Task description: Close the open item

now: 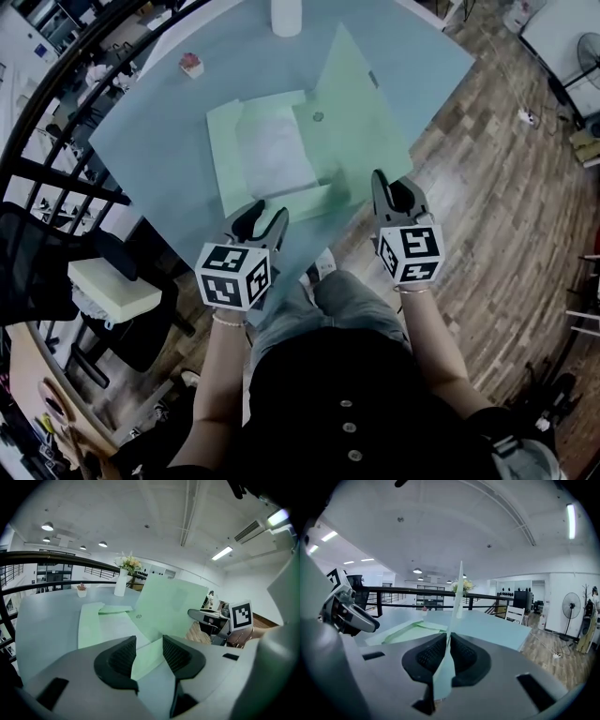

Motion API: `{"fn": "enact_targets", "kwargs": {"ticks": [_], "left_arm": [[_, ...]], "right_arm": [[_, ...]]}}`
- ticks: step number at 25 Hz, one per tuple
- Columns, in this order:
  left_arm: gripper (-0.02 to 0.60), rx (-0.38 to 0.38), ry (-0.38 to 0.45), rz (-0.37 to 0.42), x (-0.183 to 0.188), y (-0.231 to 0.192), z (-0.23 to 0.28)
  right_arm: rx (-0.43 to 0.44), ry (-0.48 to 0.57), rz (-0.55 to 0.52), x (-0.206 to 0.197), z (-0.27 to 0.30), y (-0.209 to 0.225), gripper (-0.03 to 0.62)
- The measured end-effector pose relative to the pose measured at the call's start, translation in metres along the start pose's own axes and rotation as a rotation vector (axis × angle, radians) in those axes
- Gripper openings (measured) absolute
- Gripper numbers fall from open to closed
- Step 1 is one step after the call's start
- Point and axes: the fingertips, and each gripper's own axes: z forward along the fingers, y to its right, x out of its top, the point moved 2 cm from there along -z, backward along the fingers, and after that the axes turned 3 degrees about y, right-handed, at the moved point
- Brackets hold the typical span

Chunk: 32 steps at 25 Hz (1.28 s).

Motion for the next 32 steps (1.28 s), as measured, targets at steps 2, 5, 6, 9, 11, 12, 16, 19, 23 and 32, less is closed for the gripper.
{"fn": "enact_targets", "kwargs": {"ticks": [2, 5, 6, 9, 11, 12, 16, 19, 23, 32], "left_arm": [[0.175, 0.001, 0.005, 0.005, 0.002, -0.003, -0.003], [0.175, 0.004, 0.013, 0.009, 0.006, -0.006, -0.008], [0.175, 0.006, 0.016, 0.008, 0.007, -0.008, -0.009], [0.175, 0.008, 0.021, 0.009, 0.011, -0.012, -0.013], [0.175, 0.010, 0.023, 0.012, 0.013, -0.014, -0.016], [0.175, 0.011, 0.028, 0.011, 0.015, -0.016, -0.018], [0.175, 0.015, 0.050, -0.001, 0.020, -0.021, -0.025], [0.175, 0.010, 0.058, -0.017, 0.022, -0.026, -0.029], [0.175, 0.006, 0.072, -0.046, 0.024, -0.035, -0.036], [0.154, -0.036, 0.091, -0.053, 0.025, -0.043, -0.044]], "right_arm": [[0.006, -0.003, -0.037, 0.002, 0.001, -0.006, 0.028], [0.015, -0.009, -0.093, 0.005, 0.002, -0.015, 0.028], [0.018, -0.012, -0.113, 0.006, 0.003, -0.019, 0.028], [0.038, -0.019, -0.183, 0.011, 0.005, -0.034, 0.029], [0.057, -0.019, -0.233, 0.014, 0.006, -0.045, 0.029], [0.067, -0.018, -0.254, 0.015, 0.006, -0.050, 0.029], [0.110, -0.017, -0.293, 0.016, 0.009, -0.070, 0.029], [0.131, -0.018, -0.308, 0.016, 0.012, -0.080, 0.029], [0.147, -0.023, -0.337, 0.015, 0.015, -0.094, 0.029], [0.164, -0.041, -0.397, 0.007, 0.021, -0.116, 0.035]]}}
